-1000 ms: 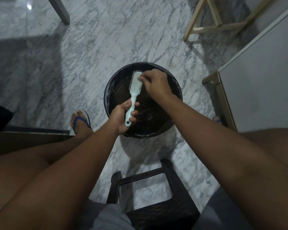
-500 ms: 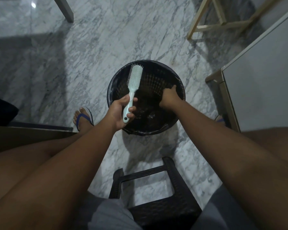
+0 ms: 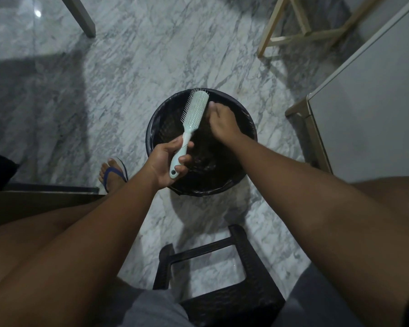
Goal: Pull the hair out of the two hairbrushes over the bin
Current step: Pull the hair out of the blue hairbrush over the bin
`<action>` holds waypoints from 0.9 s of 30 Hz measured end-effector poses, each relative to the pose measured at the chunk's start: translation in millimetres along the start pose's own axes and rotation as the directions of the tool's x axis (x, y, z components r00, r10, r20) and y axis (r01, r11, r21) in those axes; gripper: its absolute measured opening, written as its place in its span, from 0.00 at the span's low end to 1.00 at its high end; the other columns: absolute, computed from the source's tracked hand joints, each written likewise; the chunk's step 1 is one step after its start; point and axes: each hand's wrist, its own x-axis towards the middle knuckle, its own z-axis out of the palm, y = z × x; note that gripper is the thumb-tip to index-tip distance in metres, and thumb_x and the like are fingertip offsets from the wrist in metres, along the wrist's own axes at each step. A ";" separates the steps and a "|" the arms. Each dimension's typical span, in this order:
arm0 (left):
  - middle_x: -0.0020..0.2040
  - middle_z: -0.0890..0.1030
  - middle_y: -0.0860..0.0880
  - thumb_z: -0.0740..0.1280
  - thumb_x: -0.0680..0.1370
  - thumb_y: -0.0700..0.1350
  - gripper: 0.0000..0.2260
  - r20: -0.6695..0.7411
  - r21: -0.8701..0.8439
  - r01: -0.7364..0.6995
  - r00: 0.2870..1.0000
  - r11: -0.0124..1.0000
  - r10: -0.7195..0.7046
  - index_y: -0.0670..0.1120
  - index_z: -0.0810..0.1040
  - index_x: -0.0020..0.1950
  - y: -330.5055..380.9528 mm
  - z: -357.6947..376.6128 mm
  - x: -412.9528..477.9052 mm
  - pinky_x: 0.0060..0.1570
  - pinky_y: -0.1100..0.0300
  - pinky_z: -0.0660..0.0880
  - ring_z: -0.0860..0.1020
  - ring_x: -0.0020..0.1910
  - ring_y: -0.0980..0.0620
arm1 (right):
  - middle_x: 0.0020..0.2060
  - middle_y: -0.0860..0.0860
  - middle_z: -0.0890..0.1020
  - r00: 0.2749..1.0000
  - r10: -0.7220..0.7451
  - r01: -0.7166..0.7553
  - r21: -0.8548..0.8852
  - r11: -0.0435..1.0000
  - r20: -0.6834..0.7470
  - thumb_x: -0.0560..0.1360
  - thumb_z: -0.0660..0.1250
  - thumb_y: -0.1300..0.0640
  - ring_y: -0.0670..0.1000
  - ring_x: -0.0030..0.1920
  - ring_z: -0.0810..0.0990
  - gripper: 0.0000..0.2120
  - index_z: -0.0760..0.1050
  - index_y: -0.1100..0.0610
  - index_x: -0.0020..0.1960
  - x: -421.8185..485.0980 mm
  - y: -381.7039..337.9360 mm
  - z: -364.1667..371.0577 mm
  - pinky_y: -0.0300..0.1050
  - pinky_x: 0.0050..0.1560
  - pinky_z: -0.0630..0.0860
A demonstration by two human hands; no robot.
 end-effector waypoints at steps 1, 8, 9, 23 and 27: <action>0.43 0.77 0.50 0.57 0.82 0.42 0.14 -0.017 -0.004 -0.009 1.000 1.000 0.009 0.47 0.72 0.66 0.6 -2.0 0.5 0.19 0.68 0.63 0.68 0.27 0.57 | 0.35 0.54 0.78 0.998 0.027 -0.024 0.048 0.999 -0.058 0.84 0.53 0.54 0.53 0.39 0.76 0.19 0.73 0.59 0.39 1.2 0.6 1.2 0.46 0.44 0.70; 0.39 0.79 0.50 0.57 0.82 0.42 0.11 -0.143 0.022 -0.016 0.990 1.000 0.019 0.45 0.73 0.64 -11.0 -18.4 1.9 0.19 0.68 0.62 0.69 0.27 0.57 | 0.29 0.44 0.69 0.951 -0.014 0.101 0.266 0.959 -0.310 0.85 0.51 0.52 0.42 0.30 0.68 0.20 0.66 0.52 0.35 6.4 -36.0 -21.3 0.43 0.36 0.68; 0.40 0.79 0.50 0.57 0.82 0.42 0.11 -0.159 0.019 -0.017 0.987 1.000 0.020 0.45 0.73 0.63 -12.2 -20.4 1.6 0.19 0.68 0.62 0.69 0.27 0.57 | 0.28 0.44 0.68 0.943 -0.034 0.140 0.302 0.943 -0.332 0.85 0.51 0.52 0.42 0.29 0.66 0.20 0.65 0.52 0.34 7.7 -45.1 -26.9 0.41 0.34 0.66; 0.41 0.80 0.50 0.58 0.82 0.43 0.12 -0.153 -0.018 -0.045 0.987 0.999 0.042 0.46 0.73 0.65 -0.5 -20.1 -3.4 0.19 0.67 0.64 0.69 0.28 0.57 | 0.63 0.65 0.76 0.830 0.405 -0.036 -0.688 0.725 0.384 0.82 0.56 0.58 0.63 0.64 0.75 0.18 0.73 0.69 0.64 -35.6 31.8 -20.1 0.50 0.64 0.71; 0.42 0.80 0.50 0.58 0.82 0.43 0.12 -0.141 -0.009 -0.038 0.989 0.999 0.037 0.45 0.73 0.64 2.1 -20.0 -4.2 0.19 0.67 0.65 0.69 0.28 0.57 | 0.71 0.62 0.69 0.708 0.486 0.079 -0.740 0.668 0.513 0.77 0.65 0.54 0.64 0.71 0.69 0.26 0.67 0.61 0.73 -45.3 26.7 -14.8 0.54 0.69 0.68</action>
